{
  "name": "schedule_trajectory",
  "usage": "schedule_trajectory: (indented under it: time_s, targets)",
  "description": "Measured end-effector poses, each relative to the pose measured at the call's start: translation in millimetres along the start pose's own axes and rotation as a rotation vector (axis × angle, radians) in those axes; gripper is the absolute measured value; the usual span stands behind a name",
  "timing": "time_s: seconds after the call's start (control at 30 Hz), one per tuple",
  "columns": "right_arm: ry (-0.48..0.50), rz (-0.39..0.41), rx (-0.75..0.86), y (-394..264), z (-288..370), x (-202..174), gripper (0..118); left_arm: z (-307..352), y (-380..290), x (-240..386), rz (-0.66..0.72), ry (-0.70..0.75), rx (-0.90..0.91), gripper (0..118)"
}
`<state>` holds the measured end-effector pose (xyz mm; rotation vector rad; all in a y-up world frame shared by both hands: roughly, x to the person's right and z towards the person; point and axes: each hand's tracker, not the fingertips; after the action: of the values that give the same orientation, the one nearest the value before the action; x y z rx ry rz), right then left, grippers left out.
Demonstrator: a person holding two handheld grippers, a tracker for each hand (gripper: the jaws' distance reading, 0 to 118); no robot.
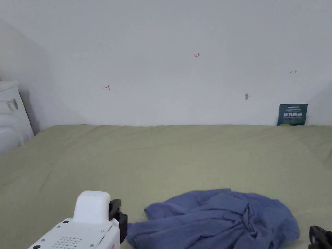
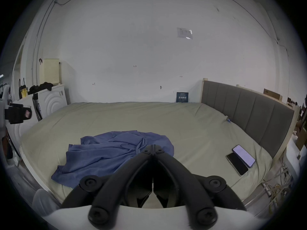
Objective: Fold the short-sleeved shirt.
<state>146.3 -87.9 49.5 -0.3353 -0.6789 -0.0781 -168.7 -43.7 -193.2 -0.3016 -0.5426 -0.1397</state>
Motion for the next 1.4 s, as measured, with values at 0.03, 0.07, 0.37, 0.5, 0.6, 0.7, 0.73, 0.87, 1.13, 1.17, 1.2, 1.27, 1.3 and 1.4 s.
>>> schedule_trajectory:
  time_s: [0.03, 0.07, 0.37, 0.5, 0.6, 0.7, 0.73, 0.87, 1.13, 1.17, 1.2, 1.27, 1.3, 1.4]
  targets:
    - [0.003, 0.006, -0.002, -2, 2, -2, 0, 5, -5, -11, 0.015, 0.020, 0.003, 0]
    - [0.000, 0.007, 0.001, -4, 4, -5, 0, 8, -9, -16, 0.038, 0.027, -0.001, 0]
    - [0.008, -0.012, 0.022, -5, 11, -18, 0, 18, -26, -49, 0.136, 0.079, -0.018, 0]
    - [0.016, -0.011, 0.011, -2, 5, -22, 0, -11, -29, -53, 0.131, 0.018, -0.113, 0]
    - [0.029, -0.024, -0.010, -2, -4, -25, 0, -48, -34, -52, 0.082, 0.011, -0.174, 0]
    - [0.028, -0.027, -0.033, -7, -17, -28, 0, -92, -40, -52, 0.061, -0.009, -0.242, 0]
    - [0.027, -0.033, -0.048, -9, -22, -29, 0, -109, -43, -51, 0.060, -0.023, -0.273, 0]
    - [0.033, -0.055, -0.103, -14, -44, -30, 0, -176, -53, -43, 0.004, -0.074, -0.400, 6]
    - [0.053, -0.082, -0.204, -32, -72, -27, 0, -303, -74, -7, -0.088, -0.033, -0.707, 115]
    - [0.049, -0.079, -0.215, -35, -73, -27, 0, -318, -77, -3, -0.073, -0.038, -0.719, 115]
    - [0.048, -0.078, -0.225, -39, -73, -26, 0, -330, -81, 1, -0.055, -0.027, -0.744, 115]
    - [0.047, -0.081, -0.240, -44, -72, -24, 0, -339, -95, 8, -0.057, -0.013, -0.799, 114]
    - [0.048, -0.089, -0.243, -46, -70, -22, 0, -337, -102, 11, -0.071, -0.041, -0.830, 109]
    - [0.057, -0.104, -0.261, -51, -72, -17, 0, -319, -97, 6, 0.004, -0.035, -0.778, 85]
